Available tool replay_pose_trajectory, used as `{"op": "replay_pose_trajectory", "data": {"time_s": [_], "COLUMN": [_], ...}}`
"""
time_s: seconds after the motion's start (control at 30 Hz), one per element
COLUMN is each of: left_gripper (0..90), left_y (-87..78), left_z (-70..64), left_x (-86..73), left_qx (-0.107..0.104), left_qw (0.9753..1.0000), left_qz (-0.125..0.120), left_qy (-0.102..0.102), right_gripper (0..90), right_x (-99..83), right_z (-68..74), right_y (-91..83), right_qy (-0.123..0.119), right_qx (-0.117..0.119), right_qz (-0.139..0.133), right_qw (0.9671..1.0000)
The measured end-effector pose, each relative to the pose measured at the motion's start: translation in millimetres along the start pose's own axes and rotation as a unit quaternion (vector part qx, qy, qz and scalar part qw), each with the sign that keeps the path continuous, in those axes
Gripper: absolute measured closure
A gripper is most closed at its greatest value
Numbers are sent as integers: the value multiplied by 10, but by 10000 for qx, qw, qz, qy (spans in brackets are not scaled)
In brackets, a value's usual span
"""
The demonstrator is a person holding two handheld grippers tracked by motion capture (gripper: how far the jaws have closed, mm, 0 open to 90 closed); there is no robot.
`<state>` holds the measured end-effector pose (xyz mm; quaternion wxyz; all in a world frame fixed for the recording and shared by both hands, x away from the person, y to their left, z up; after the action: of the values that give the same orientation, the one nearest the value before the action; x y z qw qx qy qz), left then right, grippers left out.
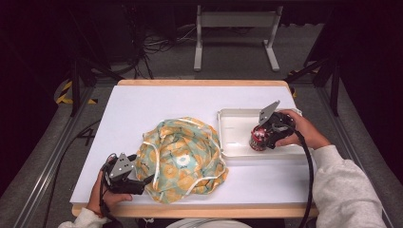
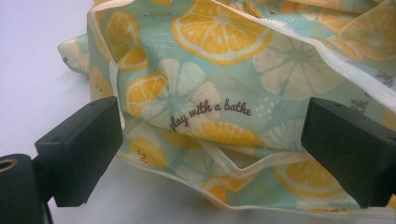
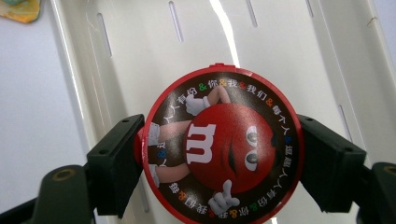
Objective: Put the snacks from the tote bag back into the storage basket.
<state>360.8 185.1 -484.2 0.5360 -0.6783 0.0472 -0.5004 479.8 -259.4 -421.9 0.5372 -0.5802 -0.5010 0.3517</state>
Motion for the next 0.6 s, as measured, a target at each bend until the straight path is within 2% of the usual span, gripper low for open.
{"op": "replay_pose_trajectory", "data": {"time_s": [0.13, 0.23, 0.6], "left_gripper": [61, 61, 61], "left_y": [2, 0, 3], "left_z": [0, -1, -2], "left_x": [-1, -1, 3], "left_qx": [-9, -4, 3], "left_qw": [10000, 10000, 10000], "left_qz": [4, -5, 0], "left_qy": [-6, 0, 13], "right_gripper": [231, 229, 197], "right_x": [-3, -7, 4], "right_z": [4, -2, -14], "right_y": [-2, 3, -48], "right_qy": [-34, 36, 133], "right_qx": [5, -9, -262], "right_qz": [24, 19, -32], "right_qw": [10000, 10000, 9996]}}
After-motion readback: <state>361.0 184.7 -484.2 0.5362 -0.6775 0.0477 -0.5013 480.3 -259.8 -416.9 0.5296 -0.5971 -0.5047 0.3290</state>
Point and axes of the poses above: each handheld gripper's, and its own axes: y roughly forward along the jaws, x roughly out of its top, z roughly to its left, the point moved 6 cm from there along y, roughly forward along the jaws, and after that the axes turned 15 degrees about z, right-handed, at the moved point
